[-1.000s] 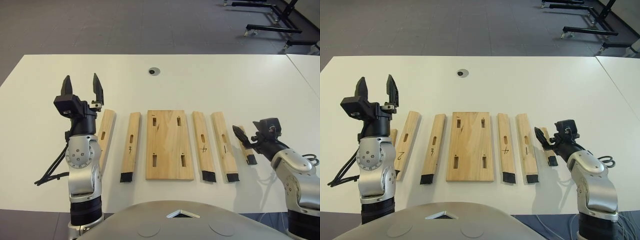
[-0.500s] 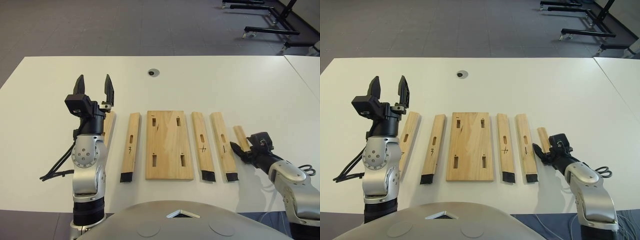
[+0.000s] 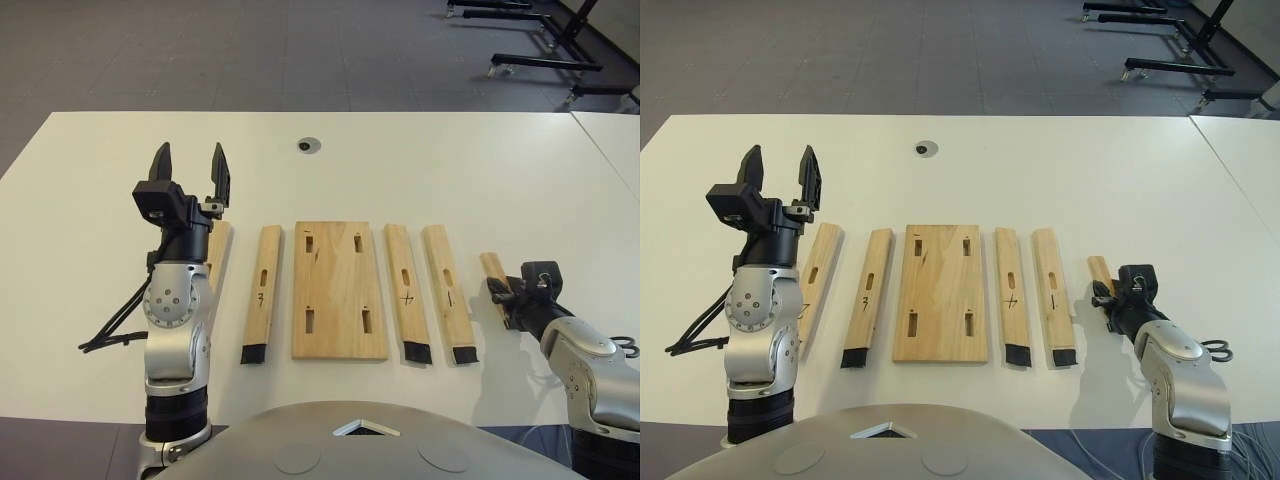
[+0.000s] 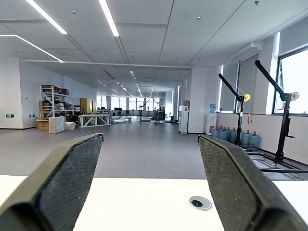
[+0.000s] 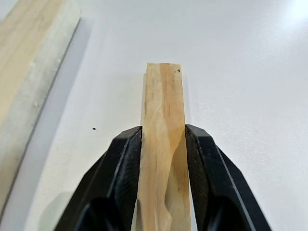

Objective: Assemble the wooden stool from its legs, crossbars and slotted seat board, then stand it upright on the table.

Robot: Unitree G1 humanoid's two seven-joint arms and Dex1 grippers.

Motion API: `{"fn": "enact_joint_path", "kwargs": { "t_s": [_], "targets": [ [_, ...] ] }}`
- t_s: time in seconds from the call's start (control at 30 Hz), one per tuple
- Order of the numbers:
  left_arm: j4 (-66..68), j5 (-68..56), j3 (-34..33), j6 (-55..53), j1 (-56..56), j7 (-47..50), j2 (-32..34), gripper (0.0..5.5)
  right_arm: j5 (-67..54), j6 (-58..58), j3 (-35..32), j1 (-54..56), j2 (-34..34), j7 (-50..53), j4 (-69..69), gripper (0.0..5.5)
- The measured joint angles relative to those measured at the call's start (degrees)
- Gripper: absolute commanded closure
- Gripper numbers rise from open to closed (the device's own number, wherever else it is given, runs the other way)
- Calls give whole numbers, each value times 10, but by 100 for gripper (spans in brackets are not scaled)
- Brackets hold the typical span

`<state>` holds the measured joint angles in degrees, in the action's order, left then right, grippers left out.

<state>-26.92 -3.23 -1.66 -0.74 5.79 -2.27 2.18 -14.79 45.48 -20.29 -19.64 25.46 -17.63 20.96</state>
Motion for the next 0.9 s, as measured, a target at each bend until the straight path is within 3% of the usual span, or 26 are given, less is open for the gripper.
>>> {"fn": "enact_joint_path", "kwargs": {
  "t_s": [0.1, 0.2, 0.37, 0.63, 0.73, 0.9],
  "targets": [
    [11, -4, -14, -1, -18, -1, 10, 189, 2, -46, 21, 49, -18, -1, -40, 420],
    [34, -16, -22, -2, -48, -11, 13, 189, 12, -125, 75, 207, -75, 17, -119, 420],
    [138, -62, -30, -10, -167, -71, 39, 189, 13, -322, 110, 467, -182, 58, -277, 420],
    [234, -76, -1, -1, -251, -134, 42, 189, 14, -457, 171, 458, -271, 33, -333, 420],
    [235, -98, 3, -7, -259, -139, 30, 189, 25, -474, 189, 447, -269, 18, -327, 420],
    [220, -226, -10, -129, -268, -189, 23, 189, 64, -523, 221, 427, -217, -26, -307, 420]
  ]
}}
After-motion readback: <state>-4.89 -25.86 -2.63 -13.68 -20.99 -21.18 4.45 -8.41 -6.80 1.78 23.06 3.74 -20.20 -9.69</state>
